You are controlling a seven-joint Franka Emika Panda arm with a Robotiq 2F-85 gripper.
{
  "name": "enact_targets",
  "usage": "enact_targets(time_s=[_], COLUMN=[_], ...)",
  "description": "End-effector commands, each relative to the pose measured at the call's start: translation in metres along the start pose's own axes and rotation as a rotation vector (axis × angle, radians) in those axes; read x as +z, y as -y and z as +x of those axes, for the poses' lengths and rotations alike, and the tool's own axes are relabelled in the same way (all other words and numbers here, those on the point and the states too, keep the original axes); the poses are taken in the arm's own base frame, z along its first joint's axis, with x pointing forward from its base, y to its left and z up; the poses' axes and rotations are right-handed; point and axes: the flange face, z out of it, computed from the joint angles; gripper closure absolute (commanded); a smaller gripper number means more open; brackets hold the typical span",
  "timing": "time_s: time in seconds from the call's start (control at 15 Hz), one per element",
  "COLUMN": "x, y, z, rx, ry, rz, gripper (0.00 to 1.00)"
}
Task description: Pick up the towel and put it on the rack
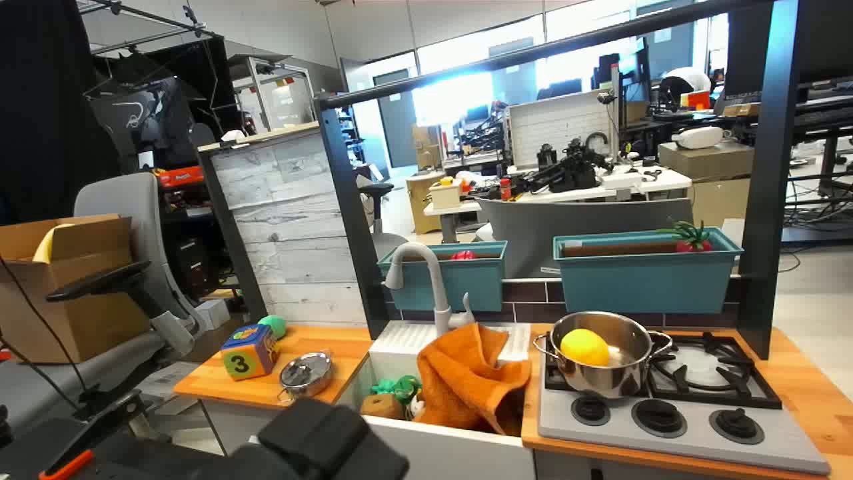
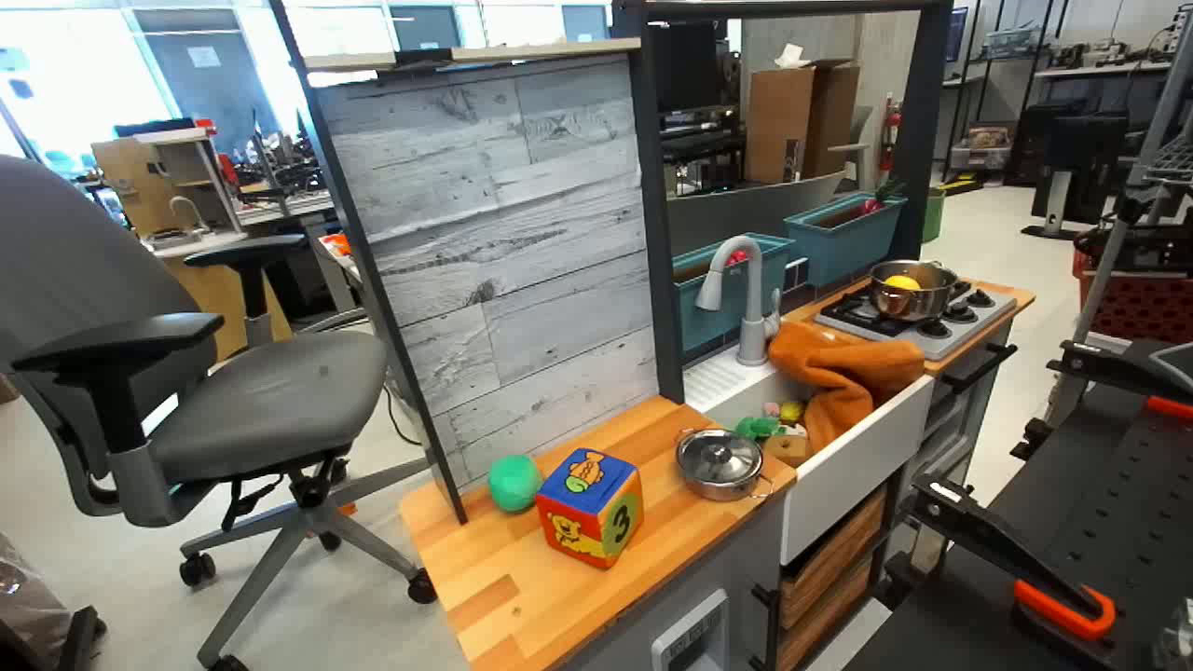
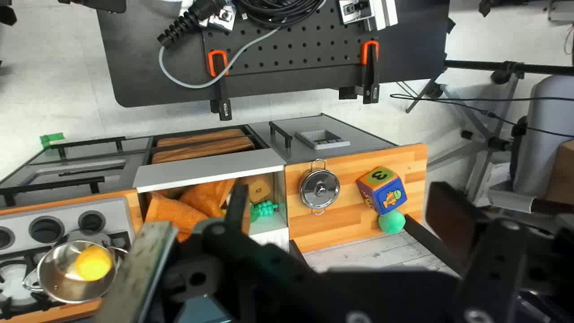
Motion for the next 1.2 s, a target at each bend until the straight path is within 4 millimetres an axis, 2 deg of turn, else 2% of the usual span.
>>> enact_targets(time_s=[0.0,0.2,0.4,0.8,1.13], x=[-0.001,-0.001,0.013,0.067,0.128], y=[0.0,0.0,-0.007,-0.038,-0.06], z=[0.0,0.0,0.023,0.103,0.174], rx=[0.0,0.0,0.043,0.215,0.27], ry=[0.001,0.001,0.007,-0.029,-0.03], rz=[0.0,0.0,0.006,0.014,-0.059], gripper=[0.0,0.0,0.0,0.0,0.0])
